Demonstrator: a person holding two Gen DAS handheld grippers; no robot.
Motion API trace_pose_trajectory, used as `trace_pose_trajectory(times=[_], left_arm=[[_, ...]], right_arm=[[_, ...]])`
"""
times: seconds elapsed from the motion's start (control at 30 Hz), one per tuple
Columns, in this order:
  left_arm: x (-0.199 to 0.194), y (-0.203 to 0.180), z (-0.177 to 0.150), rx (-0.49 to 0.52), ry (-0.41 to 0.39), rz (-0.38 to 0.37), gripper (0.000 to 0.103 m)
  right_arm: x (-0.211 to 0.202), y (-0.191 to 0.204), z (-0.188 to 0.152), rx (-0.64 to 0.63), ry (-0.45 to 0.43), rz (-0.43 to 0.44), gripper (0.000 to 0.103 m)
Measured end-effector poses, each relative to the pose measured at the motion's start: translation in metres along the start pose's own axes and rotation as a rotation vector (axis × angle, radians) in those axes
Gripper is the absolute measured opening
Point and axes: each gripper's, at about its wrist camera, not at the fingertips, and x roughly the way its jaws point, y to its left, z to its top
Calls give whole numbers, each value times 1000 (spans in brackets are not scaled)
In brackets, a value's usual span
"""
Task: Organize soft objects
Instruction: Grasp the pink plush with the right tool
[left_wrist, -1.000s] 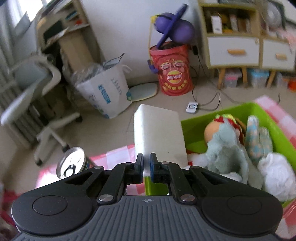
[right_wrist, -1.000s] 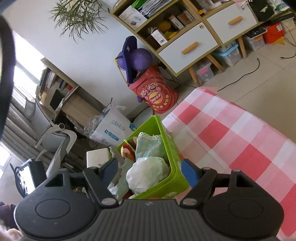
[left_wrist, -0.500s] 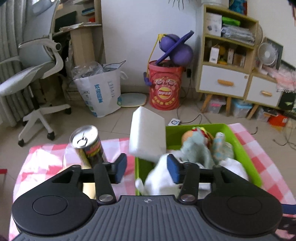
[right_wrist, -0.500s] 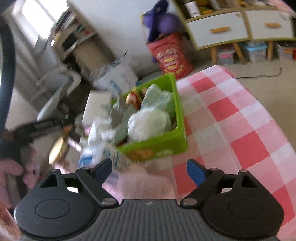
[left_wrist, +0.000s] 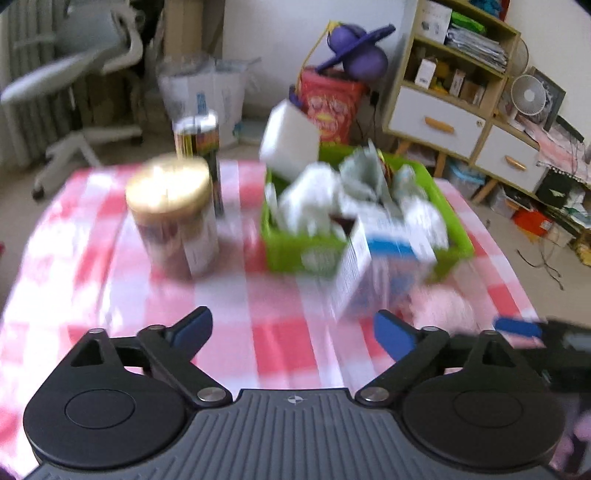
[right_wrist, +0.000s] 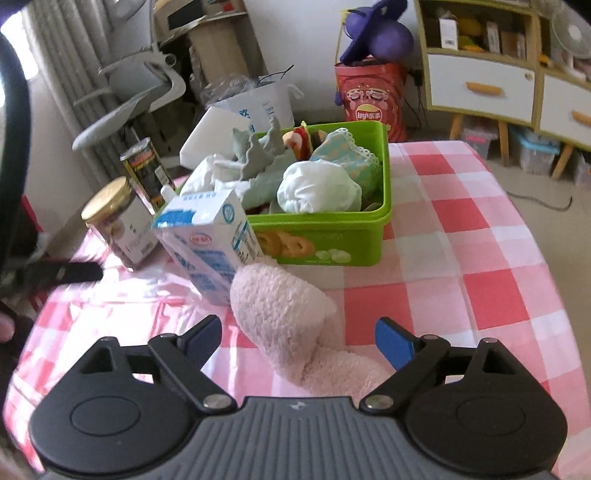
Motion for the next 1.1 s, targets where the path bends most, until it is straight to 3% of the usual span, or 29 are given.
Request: trace_pose_trajectory(times=[0.17, 0.27, 0.37, 0.4, 0.43, 0.6, 0.7, 0.8, 0.93, 1.1], left_arm=[[9, 10, -39, -73, 19, -37, 96], [22, 11, -46, -76, 116, -40, 95], [20, 12, -45, -56, 90, -66, 96], [20, 13, -47, -67, 90, -60, 96], [20, 15, -46, -79, 93, -69, 96], [20, 19, -47, -105, 100, -84, 96], [18, 22, -45, -121, 98, -93, 96], [14, 22, -43, -108, 76, -58, 96], [9, 17, -41, -70, 47, -48, 96], [10, 19, -41, -74, 55, -63, 97]], right_arm=[[12, 11, -6, -63, -5, -54, 66], [19, 15, -11, -106, -23, -103, 65], [24, 13, -16, -117, -29, -114, 46], [24, 11, -17, -116, -36, -94, 30], [24, 10, -17, -116, -38, -87, 26], [16, 0, -11, -35, -41, -39, 23], [-1, 0, -5, -23, -67, -52, 23], [-20, -3, 6, 45, -115, -43, 23], [-25, -1, 39, 95, -162, -28, 23], [0, 17, 100, 67, -186, -64, 23]])
